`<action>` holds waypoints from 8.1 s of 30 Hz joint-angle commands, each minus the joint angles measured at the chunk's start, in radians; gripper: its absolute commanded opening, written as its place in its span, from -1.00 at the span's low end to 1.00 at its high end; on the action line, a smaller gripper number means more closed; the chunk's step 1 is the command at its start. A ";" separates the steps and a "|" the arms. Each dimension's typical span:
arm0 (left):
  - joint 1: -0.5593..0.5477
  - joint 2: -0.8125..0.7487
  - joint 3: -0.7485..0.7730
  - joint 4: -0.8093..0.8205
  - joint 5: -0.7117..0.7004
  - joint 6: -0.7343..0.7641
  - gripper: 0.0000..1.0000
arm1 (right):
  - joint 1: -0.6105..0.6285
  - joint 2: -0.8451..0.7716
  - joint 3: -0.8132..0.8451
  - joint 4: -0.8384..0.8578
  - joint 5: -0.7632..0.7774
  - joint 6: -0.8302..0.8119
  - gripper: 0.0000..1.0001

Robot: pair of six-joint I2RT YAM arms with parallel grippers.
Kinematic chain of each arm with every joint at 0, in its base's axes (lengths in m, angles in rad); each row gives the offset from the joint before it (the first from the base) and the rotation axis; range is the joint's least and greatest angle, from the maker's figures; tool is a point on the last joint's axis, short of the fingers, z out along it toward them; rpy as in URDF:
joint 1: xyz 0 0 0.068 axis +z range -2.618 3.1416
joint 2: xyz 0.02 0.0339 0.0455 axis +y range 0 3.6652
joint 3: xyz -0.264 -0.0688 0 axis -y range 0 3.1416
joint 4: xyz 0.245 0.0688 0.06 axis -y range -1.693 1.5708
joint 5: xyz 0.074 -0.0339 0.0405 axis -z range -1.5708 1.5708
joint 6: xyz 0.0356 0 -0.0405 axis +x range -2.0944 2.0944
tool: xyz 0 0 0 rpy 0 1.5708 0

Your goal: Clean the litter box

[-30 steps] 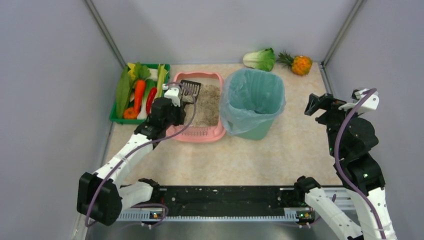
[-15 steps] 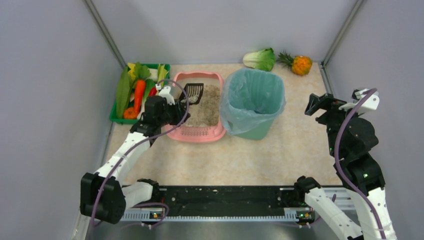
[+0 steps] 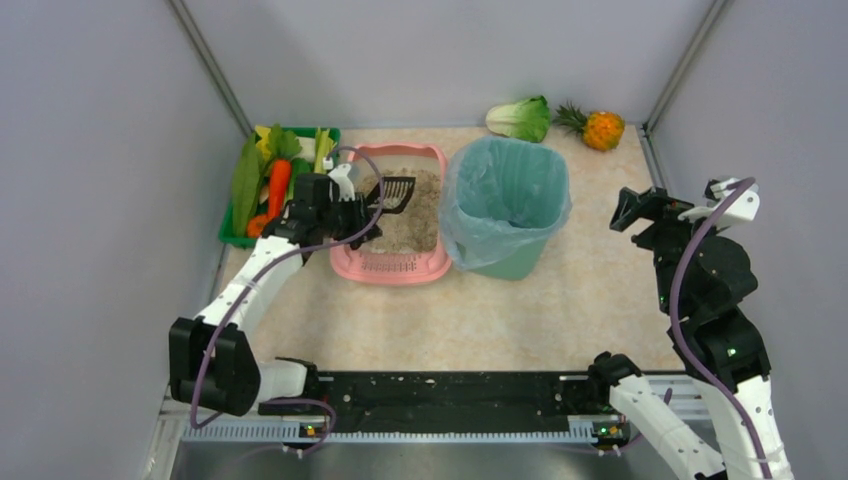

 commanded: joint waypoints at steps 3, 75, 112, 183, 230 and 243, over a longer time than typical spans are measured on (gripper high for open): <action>-0.015 0.002 0.135 -0.158 -0.177 0.158 -1.00 | 0.010 -0.006 -0.011 0.017 -0.001 0.008 0.73; -0.141 -0.141 0.170 -0.201 -0.204 0.226 -1.00 | 0.009 0.066 0.008 0.073 -0.021 -0.027 0.73; -0.169 -0.113 0.434 -0.249 -0.178 0.438 -1.00 | 0.009 0.018 0.006 0.041 0.011 -0.027 0.74; -0.818 0.281 0.539 0.199 -0.963 1.693 -1.00 | 0.009 -0.064 0.003 -0.013 0.132 -0.095 0.77; -0.758 0.199 0.618 -0.054 -0.853 1.258 -1.00 | 0.009 -0.057 -0.011 -0.004 0.114 -0.092 0.78; -0.637 0.160 0.708 -0.196 -0.542 0.911 -1.00 | 0.010 -0.050 -0.012 0.001 0.107 -0.072 0.77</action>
